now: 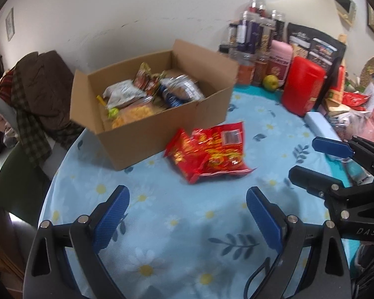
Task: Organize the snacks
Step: 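Open both tools and withdraw them from the box back over the table, then move both open tools toward the red candy bags on the table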
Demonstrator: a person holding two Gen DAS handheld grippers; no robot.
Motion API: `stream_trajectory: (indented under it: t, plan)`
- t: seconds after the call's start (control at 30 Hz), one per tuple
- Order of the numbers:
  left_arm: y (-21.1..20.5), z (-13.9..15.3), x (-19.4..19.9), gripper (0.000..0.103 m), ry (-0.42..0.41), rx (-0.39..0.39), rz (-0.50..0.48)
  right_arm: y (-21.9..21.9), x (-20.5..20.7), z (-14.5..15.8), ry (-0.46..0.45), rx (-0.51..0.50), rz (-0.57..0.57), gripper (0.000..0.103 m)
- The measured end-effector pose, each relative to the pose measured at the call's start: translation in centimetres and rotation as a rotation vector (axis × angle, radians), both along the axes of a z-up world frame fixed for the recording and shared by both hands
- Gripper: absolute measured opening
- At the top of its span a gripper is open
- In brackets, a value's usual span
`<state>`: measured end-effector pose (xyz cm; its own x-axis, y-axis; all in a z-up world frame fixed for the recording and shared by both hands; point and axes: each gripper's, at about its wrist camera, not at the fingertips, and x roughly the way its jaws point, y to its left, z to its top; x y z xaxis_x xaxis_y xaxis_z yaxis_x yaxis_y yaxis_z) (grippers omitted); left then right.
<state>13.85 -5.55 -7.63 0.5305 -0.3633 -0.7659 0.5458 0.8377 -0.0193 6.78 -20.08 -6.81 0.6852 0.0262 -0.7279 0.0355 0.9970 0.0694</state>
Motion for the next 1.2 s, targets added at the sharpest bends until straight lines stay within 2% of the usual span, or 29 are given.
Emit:
stream_trajectory:
  t: [0.13,0.3,0.37,0.53,0.73,0.87,0.9,1.0,1.07,1.2]
  plan:
    - [1.2,-1.1,1.1,0.096,0.025,-0.006,0.036,0.1,1.7,-1.0,0.038,0.012,0.005,0.073]
    - [2.4,-2.2,2.6,0.096,0.021,0.012,0.086,0.7,4.2,-2.4,0.080,0.024,0.016,0.084]
    - [3.0,-2.6,3.3,0.096,0.026,0.017,0.106,0.8,5.5,-3.1,0.103,0.037,0.011,0.094]
    - [4.3,-3.2,4.7,0.096,0.037,0.024,0.146,0.8,8.4,-4.7,0.157,0.080,-0.006,0.103]
    - [5.1,-3.5,6.0,0.096,0.033,0.027,0.162,1.2,11.2,-6.5,0.202,0.072,-0.021,0.103]
    - [5.0,-3.5,6.5,0.096,0.060,-0.009,0.153,1.0,11.5,-7.4,0.217,0.090,-0.021,0.102]
    - [4.9,-3.5,6.6,0.096,0.070,-0.022,0.146,0.8,11.3,-7.6,0.219,0.112,-0.018,0.100]
    - [4.2,-3.5,6.8,0.096,0.101,-0.061,0.124,0.1,10.7,-7.7,0.223,0.166,0.000,0.087]
    - [3.5,-3.4,6.8,0.096,0.116,-0.085,0.110,-0.4,10.2,-7.5,0.221,0.169,-0.003,0.079]
    - [1.8,-3.2,6.9,0.096,0.132,-0.107,0.087,-1.6,9.0,-7.4,0.222,0.164,-0.018,0.077]
